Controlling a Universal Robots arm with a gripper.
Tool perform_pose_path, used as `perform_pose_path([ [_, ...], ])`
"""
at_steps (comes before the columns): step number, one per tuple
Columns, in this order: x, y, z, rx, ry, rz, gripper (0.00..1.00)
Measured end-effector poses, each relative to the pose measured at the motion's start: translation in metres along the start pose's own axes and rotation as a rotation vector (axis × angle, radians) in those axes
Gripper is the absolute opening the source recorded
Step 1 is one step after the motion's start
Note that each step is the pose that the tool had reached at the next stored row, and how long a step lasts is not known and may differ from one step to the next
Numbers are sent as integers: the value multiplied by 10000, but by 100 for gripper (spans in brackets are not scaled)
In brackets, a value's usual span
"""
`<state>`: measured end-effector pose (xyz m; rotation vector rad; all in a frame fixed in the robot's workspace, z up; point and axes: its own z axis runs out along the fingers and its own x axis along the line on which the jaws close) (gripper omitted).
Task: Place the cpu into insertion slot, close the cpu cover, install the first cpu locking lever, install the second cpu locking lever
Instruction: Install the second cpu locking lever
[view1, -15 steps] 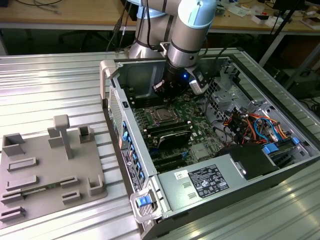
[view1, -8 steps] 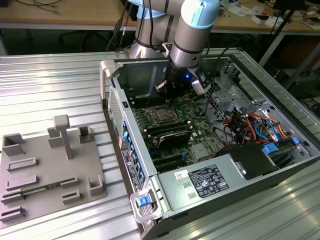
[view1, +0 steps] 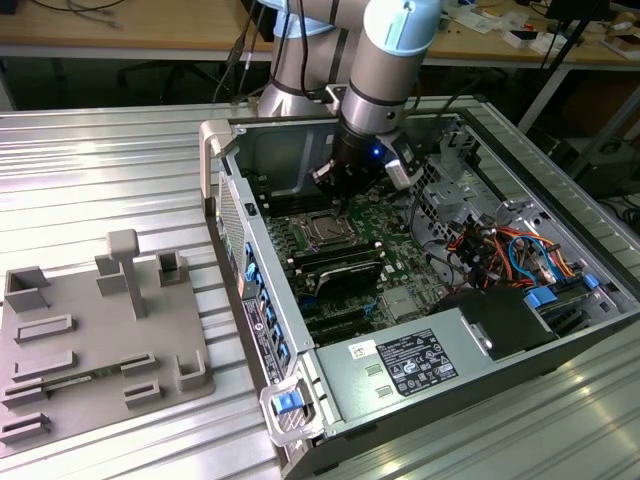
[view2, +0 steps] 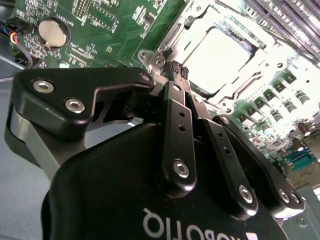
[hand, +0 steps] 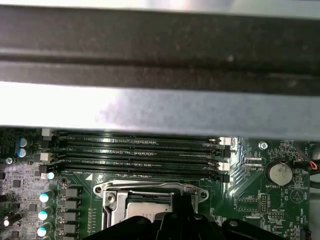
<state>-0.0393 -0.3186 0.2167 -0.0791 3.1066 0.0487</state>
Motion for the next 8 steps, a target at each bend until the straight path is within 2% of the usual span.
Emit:
perform_pose_path([
  [6, 1, -129, -7, -1, -1, 0, 11],
  [8, -46, -150, -6, 0, 6, -1, 11],
])
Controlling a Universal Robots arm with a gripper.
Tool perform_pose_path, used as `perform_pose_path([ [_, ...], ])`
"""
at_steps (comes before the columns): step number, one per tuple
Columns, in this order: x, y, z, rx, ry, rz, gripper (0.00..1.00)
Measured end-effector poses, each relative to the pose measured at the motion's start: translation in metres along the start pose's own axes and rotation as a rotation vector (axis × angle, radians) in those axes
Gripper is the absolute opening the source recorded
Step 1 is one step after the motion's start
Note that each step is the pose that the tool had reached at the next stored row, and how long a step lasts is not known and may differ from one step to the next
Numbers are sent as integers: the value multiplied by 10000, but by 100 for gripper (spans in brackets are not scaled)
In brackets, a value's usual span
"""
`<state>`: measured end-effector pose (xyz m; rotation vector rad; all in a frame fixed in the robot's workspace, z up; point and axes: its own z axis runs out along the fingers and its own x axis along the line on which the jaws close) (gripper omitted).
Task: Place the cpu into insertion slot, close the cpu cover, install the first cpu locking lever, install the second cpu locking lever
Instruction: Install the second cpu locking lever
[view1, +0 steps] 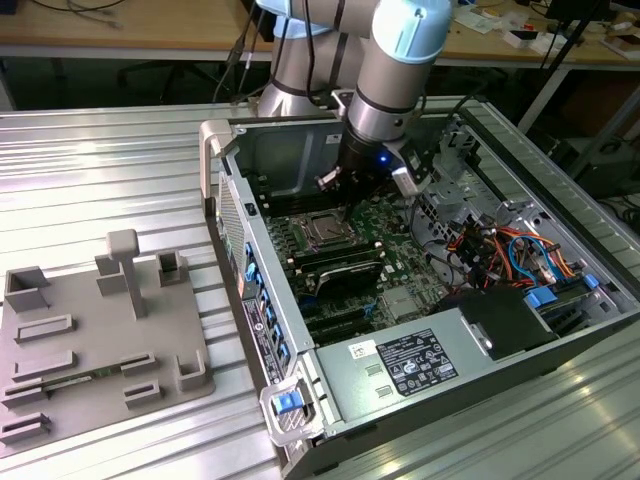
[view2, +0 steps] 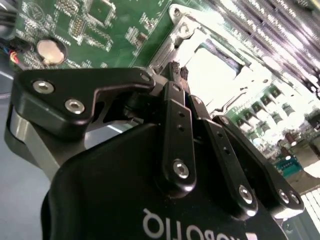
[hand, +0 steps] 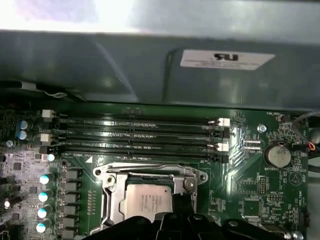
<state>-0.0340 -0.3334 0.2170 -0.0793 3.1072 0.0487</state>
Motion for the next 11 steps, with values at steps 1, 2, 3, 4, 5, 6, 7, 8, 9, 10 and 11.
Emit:
perform_pose_path([
  [1, -9, -8, 0, 0, 2, 1, 11],
  [2, -11, -16, 0, 0, 3, 1, 11],
  [3, -11, -30, -1, 0, 3, 1, 11],
  [4, -10, -43, -3, -1, 2, 1, 11],
  [5, -9, -61, -11, 0, 3, 1, 11],
  [6, -9, -72, -19, -1, 3, 1, 11],
  [7, -9, -78, -29, 1, 4, 1, 11],
  [8, -9, -83, -50, 2, 3, 2, 11],
  [9, -9, -86, -68, 4, 3, 3, 11],
  [10, -10, -89, -85, 6, 3, 1, 11],
  [11, -11, -93, -98, 6, 3, 0, 11],
])
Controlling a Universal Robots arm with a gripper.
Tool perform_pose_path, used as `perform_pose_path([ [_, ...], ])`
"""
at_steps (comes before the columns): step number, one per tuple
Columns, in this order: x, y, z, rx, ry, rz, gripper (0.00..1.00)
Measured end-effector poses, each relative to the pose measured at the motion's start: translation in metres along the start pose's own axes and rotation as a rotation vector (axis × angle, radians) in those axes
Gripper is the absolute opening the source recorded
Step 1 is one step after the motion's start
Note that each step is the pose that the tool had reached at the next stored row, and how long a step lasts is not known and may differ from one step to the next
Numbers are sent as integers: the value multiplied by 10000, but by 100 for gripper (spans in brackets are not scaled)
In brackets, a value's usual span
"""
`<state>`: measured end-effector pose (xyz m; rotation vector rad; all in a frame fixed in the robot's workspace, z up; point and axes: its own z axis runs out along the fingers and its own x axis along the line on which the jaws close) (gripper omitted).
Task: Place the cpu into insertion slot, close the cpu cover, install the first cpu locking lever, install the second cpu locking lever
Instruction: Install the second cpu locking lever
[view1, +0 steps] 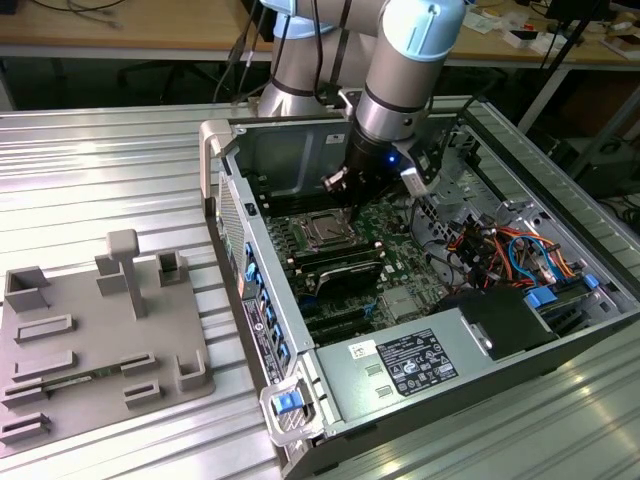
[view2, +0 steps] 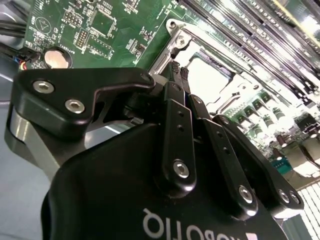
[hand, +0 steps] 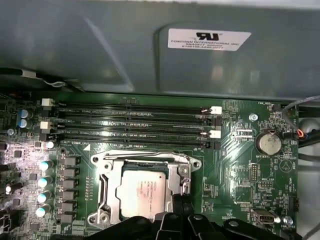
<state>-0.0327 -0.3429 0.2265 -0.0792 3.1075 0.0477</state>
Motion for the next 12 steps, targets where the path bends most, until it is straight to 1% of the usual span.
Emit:
perform_pose_path([
  [2, 0, -21, -34, 0, -1, 1, 11],
  [3, 1, -41, -48, 2, -1, 1, 11],
  [7, 4, -103, -65, 2, 0, 1, 11],
  [10, 6, -168, -76, 2, 0, 0, 11],
  [12, 8, -200, -86, 2, 0, 0, 11],
])
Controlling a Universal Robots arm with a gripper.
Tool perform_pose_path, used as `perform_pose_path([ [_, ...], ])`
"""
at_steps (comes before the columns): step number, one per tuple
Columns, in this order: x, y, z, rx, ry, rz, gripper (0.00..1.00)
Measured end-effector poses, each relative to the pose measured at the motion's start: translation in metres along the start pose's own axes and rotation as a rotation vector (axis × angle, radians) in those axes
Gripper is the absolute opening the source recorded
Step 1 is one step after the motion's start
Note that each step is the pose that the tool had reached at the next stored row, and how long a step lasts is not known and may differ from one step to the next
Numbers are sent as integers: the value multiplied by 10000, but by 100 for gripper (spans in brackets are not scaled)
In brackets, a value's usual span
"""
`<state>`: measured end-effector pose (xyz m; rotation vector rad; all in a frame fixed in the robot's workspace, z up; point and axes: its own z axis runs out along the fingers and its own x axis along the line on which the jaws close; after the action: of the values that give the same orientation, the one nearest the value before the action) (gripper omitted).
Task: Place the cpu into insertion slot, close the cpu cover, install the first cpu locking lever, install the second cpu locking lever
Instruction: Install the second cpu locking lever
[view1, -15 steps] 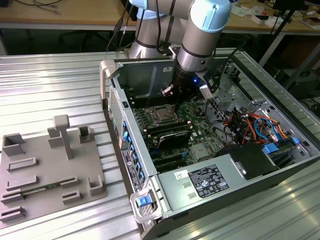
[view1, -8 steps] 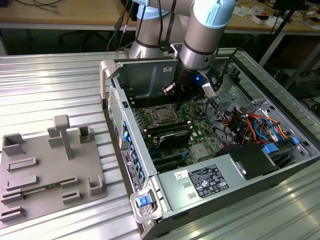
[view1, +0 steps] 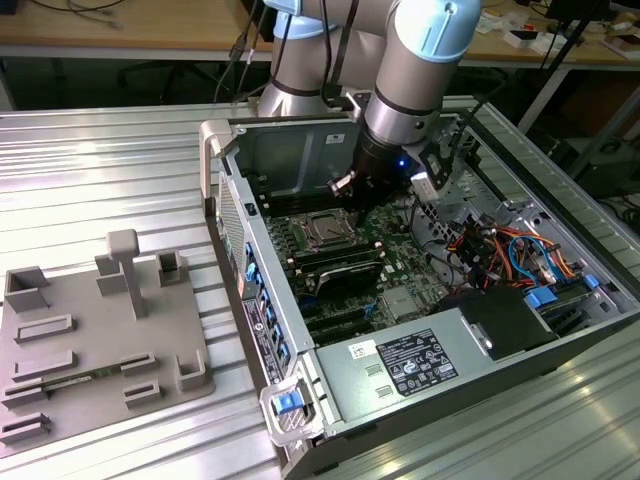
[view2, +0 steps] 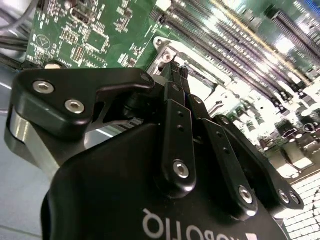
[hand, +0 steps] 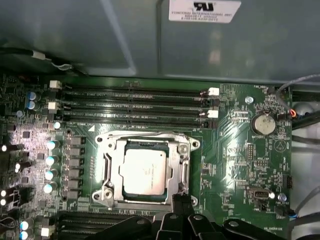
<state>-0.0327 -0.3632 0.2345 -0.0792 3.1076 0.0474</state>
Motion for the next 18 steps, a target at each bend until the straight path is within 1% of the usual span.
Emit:
perform_pose_path([
  [3, 1, -44, -17, 0, 0, -1, 11],
  [4, 4, -119, -28, 0, 5, 0, 11],
  [5, 12, -183, -31, -2, 26, 3, 11],
  [6, 86, -184, -7, -4, 36, 1, 11],
  [9, 143, -181, 3, -5, 42, 2, 11],
  [14, 190, -186, 1, -13, 41, 2, 11],
  [18, 301, -195, -3, -47, 40, 3, 11],
])
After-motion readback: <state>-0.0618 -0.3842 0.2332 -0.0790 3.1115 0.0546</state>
